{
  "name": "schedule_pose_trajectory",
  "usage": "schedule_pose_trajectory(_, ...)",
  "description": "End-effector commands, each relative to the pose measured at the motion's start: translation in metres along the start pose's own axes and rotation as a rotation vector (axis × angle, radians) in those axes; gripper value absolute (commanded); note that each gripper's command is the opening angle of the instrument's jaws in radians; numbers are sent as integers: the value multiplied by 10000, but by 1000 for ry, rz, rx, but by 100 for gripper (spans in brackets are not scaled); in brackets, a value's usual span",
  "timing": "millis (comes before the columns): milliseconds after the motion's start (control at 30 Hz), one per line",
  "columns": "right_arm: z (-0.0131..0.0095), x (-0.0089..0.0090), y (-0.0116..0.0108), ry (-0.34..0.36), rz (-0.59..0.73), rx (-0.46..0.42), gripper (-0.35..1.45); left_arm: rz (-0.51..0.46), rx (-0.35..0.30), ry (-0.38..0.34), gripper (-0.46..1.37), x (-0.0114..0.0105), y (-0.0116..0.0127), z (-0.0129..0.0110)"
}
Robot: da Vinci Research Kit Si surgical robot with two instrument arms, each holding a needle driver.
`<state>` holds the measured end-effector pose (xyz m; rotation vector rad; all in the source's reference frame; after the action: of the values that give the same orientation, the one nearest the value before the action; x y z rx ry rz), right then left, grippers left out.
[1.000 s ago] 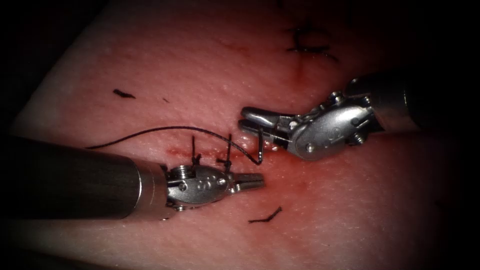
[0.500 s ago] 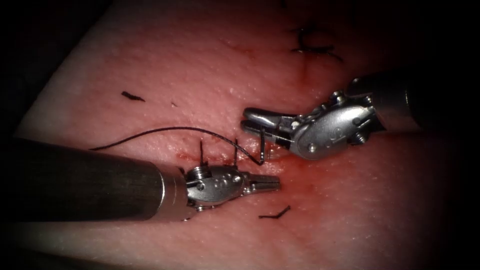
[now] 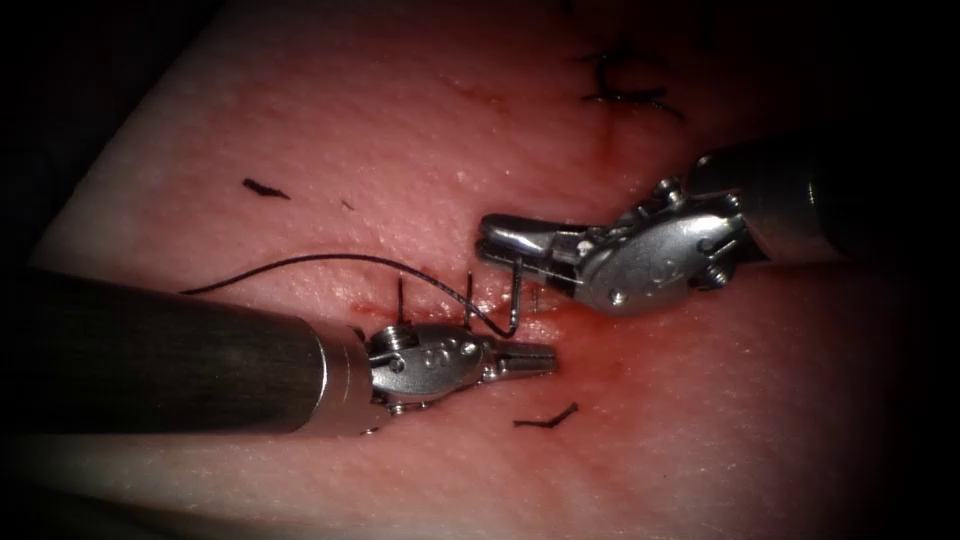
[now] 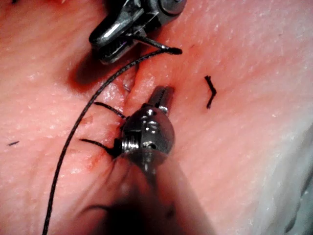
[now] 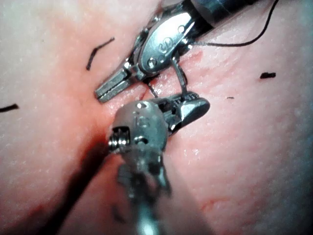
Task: Wound Closure
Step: Use the right gripper to throw the needle through the skin above the incision
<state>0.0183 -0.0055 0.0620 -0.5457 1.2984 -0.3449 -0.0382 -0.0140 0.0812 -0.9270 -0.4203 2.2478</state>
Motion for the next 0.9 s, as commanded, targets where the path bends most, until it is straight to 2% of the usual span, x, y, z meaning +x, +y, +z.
schedule_pose_trajectory(33, 0, -1, 1, 1, 1, -8, -35, 2, 0, 0, 6, 1, 1, -5)
schedule_pose_trajectory(433, 0, 7, 11, 5, 11, -22, -35, 3, -2, 0, 7, 0, 0, -6)
schedule_pose_trajectory(900, -2, 7, 12, 12, -34, -39, -35, 5, -7, 0, 8, -3, 0, -9)
